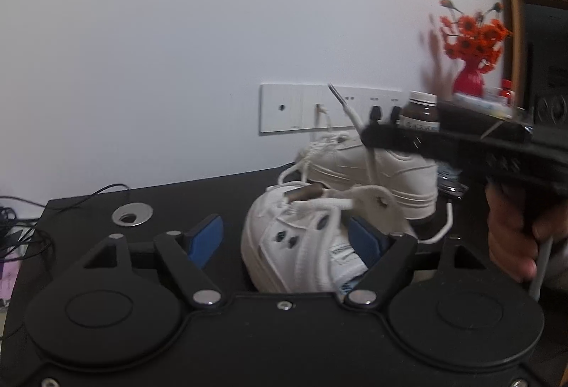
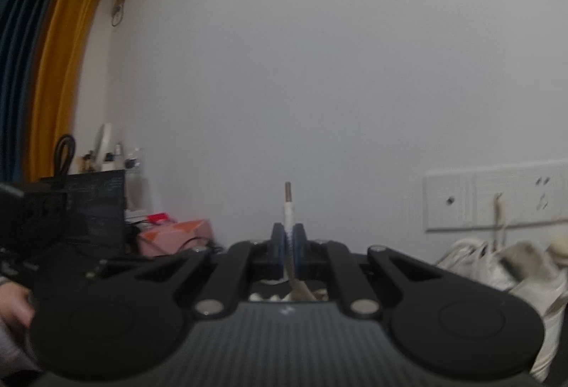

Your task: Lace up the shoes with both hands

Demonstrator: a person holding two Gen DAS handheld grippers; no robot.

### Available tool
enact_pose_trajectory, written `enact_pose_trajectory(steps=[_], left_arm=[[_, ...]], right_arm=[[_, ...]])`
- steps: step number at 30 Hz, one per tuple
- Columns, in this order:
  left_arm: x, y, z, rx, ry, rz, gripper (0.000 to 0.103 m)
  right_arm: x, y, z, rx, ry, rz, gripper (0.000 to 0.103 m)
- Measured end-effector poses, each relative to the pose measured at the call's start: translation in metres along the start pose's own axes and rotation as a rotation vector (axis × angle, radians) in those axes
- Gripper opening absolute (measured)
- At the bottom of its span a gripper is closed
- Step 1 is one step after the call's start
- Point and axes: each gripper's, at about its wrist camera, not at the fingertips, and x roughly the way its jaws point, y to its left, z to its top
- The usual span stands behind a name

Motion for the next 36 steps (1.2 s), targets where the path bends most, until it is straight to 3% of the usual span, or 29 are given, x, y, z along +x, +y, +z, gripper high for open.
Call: enact_pose_trajectory(steps=[2, 6, 12, 21, 27, 31, 36], left_arm=[[0.001, 0.0, 0.0, -0.014, 0.01, 0.021, 0.08], [0.0, -0.005, 0.003, 0.001, 0.002, 0.101, 0.091], [-0.003, -0.018, -0.002, 0.035, -0.077, 0.234, 0.097], [-0.001, 0.0, -0.01, -0.138, -0.099, 0.223, 0.103], [0.005, 0.02, -0.013, -0.279, -0.081, 0.191, 0.103], [0.013, 0.03, -0.018, -0.364, -0.027, 0.155, 0.103], [0.016, 0.035, -0.021, -0.388, -0.01, 0.144, 0.103]], right_arm=[[0.0, -0.002, -0.003, 0.026, 0.01, 0.03, 0.005], [0.007, -0.013, -0.012, 0.114, 0.045, 0.055, 0.005], [0.012, -0.015, -0.022, 0.159, 0.088, 0.088, 0.005], [0.011, -0.007, -0.032, 0.086, 0.156, 0.088, 0.005], [0.006, -0.008, -0.03, 0.084, 0.176, 0.099, 0.005], [0.004, -0.012, -0.03, 0.1, 0.187, 0.109, 0.005], [0.004, -0.014, -0.03, 0.106, 0.195, 0.114, 0.005]])
